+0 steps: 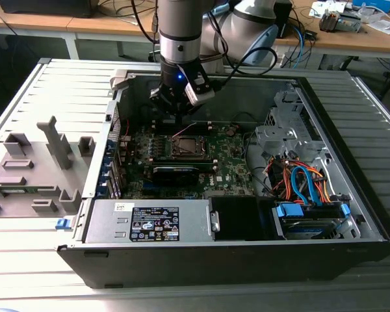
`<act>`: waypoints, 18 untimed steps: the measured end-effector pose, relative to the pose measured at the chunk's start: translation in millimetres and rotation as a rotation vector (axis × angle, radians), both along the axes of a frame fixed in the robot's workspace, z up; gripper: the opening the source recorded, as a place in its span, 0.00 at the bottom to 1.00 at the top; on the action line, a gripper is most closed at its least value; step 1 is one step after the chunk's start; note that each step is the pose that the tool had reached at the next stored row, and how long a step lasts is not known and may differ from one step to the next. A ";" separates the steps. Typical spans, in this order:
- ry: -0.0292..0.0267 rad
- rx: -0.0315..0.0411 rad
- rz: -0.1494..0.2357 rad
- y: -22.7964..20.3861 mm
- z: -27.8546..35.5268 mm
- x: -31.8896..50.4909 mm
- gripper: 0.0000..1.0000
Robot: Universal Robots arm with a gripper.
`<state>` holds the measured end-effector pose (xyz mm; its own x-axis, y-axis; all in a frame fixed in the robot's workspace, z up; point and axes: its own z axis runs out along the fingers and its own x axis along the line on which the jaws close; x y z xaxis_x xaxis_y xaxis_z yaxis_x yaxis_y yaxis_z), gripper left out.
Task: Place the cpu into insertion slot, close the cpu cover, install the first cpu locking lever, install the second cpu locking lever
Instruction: 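Install the first cpu locking lever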
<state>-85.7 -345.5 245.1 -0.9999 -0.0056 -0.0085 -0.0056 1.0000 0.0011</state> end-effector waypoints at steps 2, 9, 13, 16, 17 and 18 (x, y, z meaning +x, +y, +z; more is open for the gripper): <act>0.0000 0.0000 0.000 0.0 -0.4 0.0 0.11; 0.0000 0.0000 0.000 0.0 -2.3 0.0 0.11; -0.0001 0.0001 0.001 0.0 -3.3 0.0 0.11; -0.0001 0.0001 0.001 0.0 -3.9 0.0 0.11; -0.0001 0.0000 0.001 0.0 -4.1 0.0 0.11; -0.0001 0.0001 0.000 0.0 -4.6 0.0 0.11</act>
<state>-85.7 -345.5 240.4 -0.9999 -0.0060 -0.0085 -0.0060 1.0000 0.0012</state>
